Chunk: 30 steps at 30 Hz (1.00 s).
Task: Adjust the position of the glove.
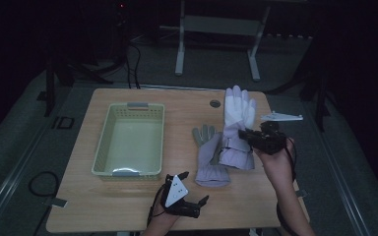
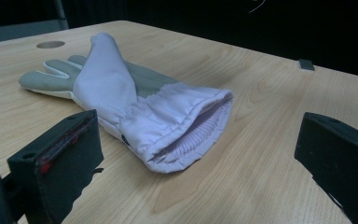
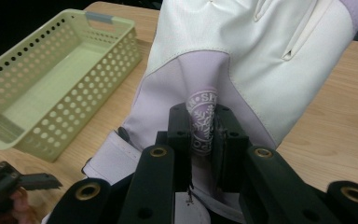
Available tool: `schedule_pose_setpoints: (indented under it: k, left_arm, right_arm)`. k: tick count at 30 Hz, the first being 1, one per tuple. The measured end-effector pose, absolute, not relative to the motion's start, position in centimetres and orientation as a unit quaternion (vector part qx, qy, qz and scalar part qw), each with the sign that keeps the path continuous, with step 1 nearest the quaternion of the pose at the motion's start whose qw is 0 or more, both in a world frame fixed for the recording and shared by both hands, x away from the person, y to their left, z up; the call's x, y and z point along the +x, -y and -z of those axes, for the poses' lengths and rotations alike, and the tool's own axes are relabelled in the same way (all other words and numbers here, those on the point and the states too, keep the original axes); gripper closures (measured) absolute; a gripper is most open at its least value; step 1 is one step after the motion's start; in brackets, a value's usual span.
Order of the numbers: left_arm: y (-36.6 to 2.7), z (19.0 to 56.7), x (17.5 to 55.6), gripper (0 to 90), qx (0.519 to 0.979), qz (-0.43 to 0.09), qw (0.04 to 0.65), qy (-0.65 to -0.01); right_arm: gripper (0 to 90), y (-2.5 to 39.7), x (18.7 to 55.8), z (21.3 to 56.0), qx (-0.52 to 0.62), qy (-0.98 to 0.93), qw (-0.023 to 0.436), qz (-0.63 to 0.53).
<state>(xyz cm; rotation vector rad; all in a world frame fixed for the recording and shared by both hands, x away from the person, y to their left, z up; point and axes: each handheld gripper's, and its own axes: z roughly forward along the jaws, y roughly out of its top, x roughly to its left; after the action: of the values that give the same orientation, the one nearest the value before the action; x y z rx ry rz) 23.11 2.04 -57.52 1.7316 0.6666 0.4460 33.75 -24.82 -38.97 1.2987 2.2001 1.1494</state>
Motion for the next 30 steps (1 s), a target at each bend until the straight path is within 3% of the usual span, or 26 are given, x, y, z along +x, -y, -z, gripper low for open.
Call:
schedule_pose_setpoints:
  k: [19, 30]
  left_arm:
    - [-2.0, 57.5, 23.0, 0.9, 0.742, -0.200, 0.574, -0.283]
    - [-2.0, 57.5, 23.0, 1.0, 0.743, -0.196, 0.574, -0.283]
  right_arm:
    - [79.1, 19.0, 34.1, 44.3, 0.461, -0.806, 0.122, -0.350]
    - [79.0, 18.8, 35.7, 47.6, 0.484, -0.808, 0.114, -0.316]
